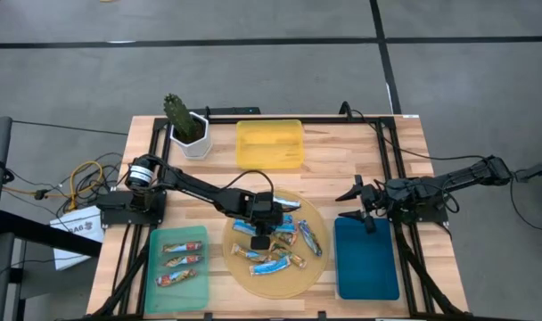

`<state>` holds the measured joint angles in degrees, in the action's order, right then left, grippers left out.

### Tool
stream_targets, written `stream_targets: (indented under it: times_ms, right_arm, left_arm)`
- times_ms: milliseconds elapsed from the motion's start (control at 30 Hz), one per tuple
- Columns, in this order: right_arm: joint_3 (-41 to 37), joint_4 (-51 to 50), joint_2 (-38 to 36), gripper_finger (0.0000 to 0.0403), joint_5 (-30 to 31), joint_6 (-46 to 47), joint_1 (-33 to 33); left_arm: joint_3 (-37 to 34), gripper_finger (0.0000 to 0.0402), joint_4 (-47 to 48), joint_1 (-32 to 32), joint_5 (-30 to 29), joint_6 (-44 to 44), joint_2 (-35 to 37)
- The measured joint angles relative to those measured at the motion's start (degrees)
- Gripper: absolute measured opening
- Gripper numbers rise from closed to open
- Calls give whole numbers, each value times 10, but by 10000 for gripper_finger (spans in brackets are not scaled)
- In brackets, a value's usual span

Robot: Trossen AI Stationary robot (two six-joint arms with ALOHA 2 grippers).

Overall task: Pick and place Granola Bars by type
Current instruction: Put the red granola bar into the light blue bin

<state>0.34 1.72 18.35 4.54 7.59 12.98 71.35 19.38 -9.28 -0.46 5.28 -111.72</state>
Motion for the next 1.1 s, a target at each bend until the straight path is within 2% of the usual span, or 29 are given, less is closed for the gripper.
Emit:
stream_targets:
  times_ms: [267,600,1100]
  right_arm:
    - [0,0,0,234,0,0,0]
    - [0,0,0,234,0,0,0]
    - [0,0,0,234,0,0,0]
  left_arm:
    - [0,40,-4,0,0,3,1]
    - [13,35,-70,0,-3,15,24]
    - [13,35,-360,0,-15,61,83]
